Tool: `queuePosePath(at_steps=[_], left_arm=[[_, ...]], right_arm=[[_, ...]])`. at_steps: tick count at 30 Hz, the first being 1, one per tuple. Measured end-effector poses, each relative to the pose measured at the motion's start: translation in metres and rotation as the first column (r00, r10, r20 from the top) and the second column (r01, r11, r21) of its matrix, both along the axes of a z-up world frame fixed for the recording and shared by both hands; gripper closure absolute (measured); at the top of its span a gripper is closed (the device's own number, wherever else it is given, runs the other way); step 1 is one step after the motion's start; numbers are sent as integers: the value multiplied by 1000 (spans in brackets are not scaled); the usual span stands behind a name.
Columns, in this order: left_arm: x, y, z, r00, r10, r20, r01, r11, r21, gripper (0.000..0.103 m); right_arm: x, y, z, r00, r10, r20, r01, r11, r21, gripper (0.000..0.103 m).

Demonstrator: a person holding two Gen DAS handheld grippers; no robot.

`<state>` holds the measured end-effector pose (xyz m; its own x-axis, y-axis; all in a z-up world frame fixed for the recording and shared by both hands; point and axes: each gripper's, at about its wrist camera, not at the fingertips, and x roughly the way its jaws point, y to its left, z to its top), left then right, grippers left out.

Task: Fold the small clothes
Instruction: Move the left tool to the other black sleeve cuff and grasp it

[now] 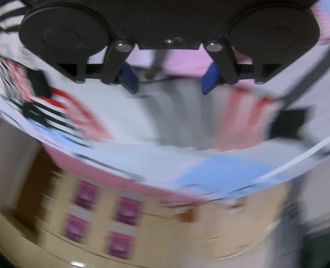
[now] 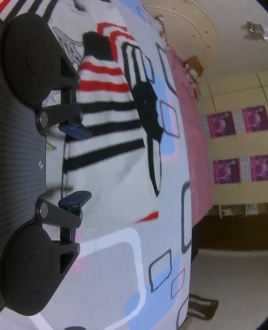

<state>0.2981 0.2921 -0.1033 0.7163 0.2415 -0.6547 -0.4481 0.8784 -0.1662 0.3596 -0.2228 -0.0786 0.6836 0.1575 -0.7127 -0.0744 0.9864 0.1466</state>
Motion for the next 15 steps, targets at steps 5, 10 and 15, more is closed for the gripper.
queuePosePath(at_steps=[5, 10, 15], left_arm=[[-44, 86, -14, 965, 253, 73, -233, 949, -212, 55], [-46, 123, -29, 908, 380, 178, -270, 854, -445, 66], [-41, 145, -51, 856, 476, 202, -286, 760, -583, 98]], right_arm=[[3, 28, -2, 999, 33, -16, -34, 999, -20, 47], [9, 44, 4, 999, 35, -14, -36, 999, -18, 47], [13, 46, 11, 1000, 28, 4, -28, 999, -25, 47]])
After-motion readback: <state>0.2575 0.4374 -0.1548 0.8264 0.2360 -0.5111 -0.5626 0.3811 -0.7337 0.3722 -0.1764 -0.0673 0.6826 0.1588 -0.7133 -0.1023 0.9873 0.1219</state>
